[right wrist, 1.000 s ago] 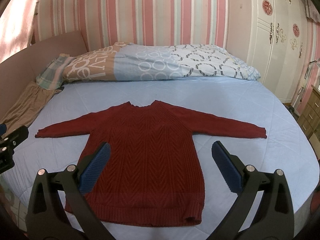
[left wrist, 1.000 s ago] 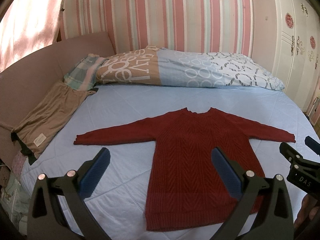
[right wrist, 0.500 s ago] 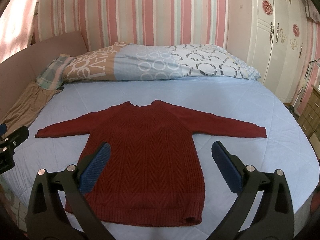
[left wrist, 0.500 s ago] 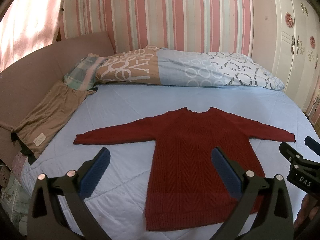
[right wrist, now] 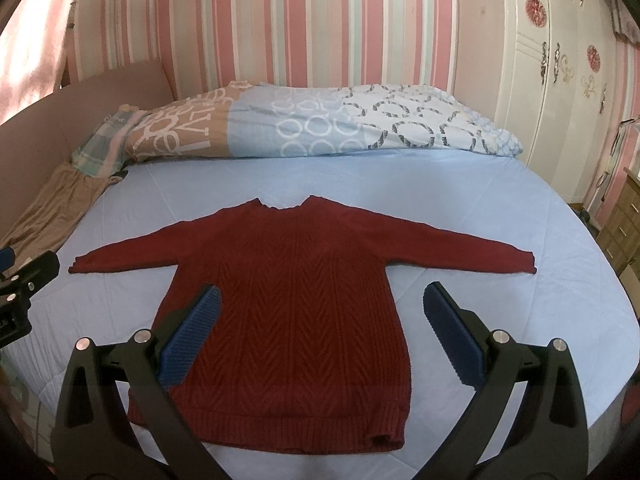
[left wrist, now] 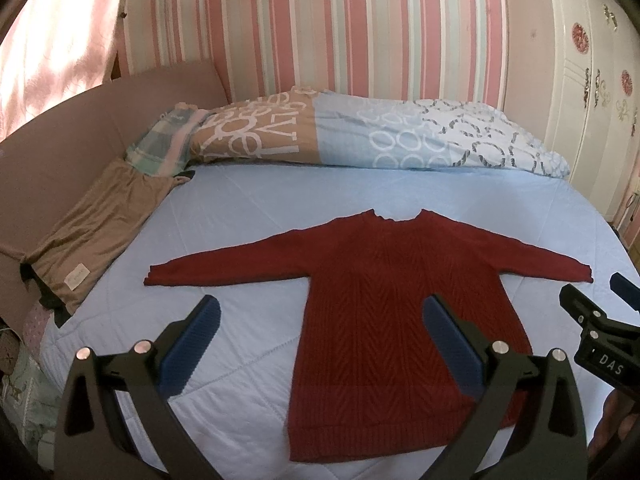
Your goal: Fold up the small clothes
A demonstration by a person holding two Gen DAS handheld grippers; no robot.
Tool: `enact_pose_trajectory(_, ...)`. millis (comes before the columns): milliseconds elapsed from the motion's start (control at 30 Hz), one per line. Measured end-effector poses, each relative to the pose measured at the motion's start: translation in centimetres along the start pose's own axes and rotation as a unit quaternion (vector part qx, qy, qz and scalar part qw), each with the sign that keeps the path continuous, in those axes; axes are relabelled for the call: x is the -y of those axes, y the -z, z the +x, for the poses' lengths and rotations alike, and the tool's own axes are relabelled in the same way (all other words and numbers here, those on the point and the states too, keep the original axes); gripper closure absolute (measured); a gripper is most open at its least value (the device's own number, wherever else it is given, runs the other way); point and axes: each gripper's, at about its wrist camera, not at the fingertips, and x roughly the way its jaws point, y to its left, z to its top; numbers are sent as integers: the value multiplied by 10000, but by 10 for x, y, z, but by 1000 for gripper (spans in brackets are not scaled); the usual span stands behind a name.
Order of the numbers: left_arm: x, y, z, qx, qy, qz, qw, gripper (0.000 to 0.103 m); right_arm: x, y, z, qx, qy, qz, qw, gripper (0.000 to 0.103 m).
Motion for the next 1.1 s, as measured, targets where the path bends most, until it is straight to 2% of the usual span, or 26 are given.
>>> enact_pose_trajectory(500, 19, -1, 37, -137, 21, 125, 9998, 2, 16, -3, 25, -14, 63, 7, 10000, 3)
enact_pose_trajectory(867, 100, -30, 112, -149, 503, 642, 9966, 2, 84, -19, 84, -39, 214, 354, 9991, 3)
enact_pose_trajectory(1100, 156, -44, 174, 2, 621, 798, 9949, 2, 143, -21, 152, -118, 96, 712, 9973, 3)
